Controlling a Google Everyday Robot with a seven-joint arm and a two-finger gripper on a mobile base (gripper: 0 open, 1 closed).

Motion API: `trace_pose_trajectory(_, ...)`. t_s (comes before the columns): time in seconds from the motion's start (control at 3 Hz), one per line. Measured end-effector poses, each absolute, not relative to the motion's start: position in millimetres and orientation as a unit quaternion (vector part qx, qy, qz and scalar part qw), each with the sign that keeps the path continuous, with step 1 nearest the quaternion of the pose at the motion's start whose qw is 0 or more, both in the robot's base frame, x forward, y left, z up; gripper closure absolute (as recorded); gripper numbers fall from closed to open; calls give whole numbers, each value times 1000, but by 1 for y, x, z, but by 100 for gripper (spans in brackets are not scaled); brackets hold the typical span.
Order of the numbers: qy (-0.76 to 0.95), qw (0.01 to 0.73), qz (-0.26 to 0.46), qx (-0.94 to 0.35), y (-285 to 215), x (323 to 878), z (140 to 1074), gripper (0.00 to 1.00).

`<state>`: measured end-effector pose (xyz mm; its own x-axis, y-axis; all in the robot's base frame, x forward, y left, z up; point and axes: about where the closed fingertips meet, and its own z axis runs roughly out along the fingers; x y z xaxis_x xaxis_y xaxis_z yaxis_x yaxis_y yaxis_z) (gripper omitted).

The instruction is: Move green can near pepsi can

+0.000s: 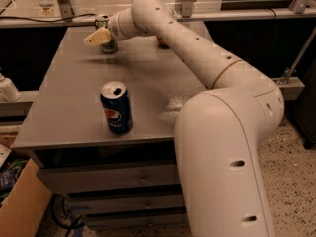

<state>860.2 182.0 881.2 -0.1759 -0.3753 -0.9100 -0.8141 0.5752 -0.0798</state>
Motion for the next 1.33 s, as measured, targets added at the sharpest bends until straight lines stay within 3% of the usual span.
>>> trace_pose_trajectory(1.0, 717, 512, 259, -397, 167, 827, 905, 87)
trace_pose_trajectory(1.33, 695, 522, 292, -400, 150, 789, 932, 100)
